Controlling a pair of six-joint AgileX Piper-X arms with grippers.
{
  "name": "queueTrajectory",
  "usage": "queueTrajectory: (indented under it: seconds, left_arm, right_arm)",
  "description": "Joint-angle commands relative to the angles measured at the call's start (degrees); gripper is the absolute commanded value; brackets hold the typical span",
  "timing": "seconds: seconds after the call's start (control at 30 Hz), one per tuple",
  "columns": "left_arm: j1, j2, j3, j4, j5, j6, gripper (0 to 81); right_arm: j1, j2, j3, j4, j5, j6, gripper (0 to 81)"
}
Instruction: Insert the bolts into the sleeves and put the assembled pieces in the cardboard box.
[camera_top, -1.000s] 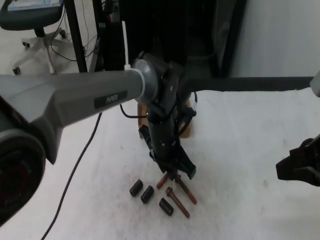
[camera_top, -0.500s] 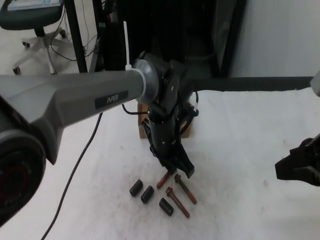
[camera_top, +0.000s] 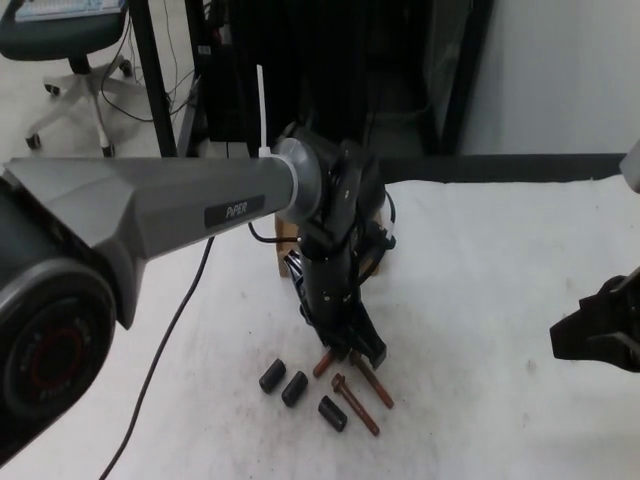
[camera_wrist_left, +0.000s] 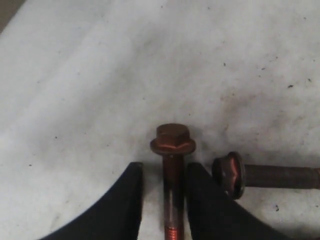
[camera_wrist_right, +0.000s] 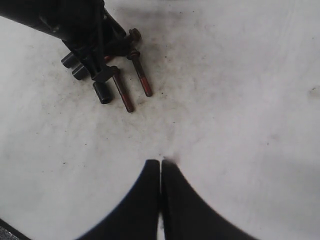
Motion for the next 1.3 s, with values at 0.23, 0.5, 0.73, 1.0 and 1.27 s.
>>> queueTrajectory:
  seconds: [0.23,0.5,0.73,1.0,1.27]
  left_arm:
    - [-0.17,-0.2,-0.52,-1.66,-0.99,-0.29,28.6]
    - [-0.17,-0.2,-0.72,-0.87,0.18,-1.1,0.4]
    - [0.07,-4.62,-4.87,2.71,0.17,-4.01,0.4]
    - [2.74,-22.82,-4.4,-3.38,0.17,-4.01,0.4]
    - [7.5,-38.42,-1.02,1.13,-0.08,-4.01,0.4]
  right_arm:
    - [-0.18,-0.67,-0.06,-0.13,-0.48,0.39,0.8]
    - [-0.18,-0.67,-0.06,-0.13,-0.48,0.39,0.8]
    - [-0.18,-0.67,-0.06,-0.13,-0.48,0.39,0.8]
    - [0.8,0.47,-0.06,-9.98,-12.91,3.87,0.8]
    - [11.45,10.31,-0.18,-26.73,-14.53,12.93,4.0]
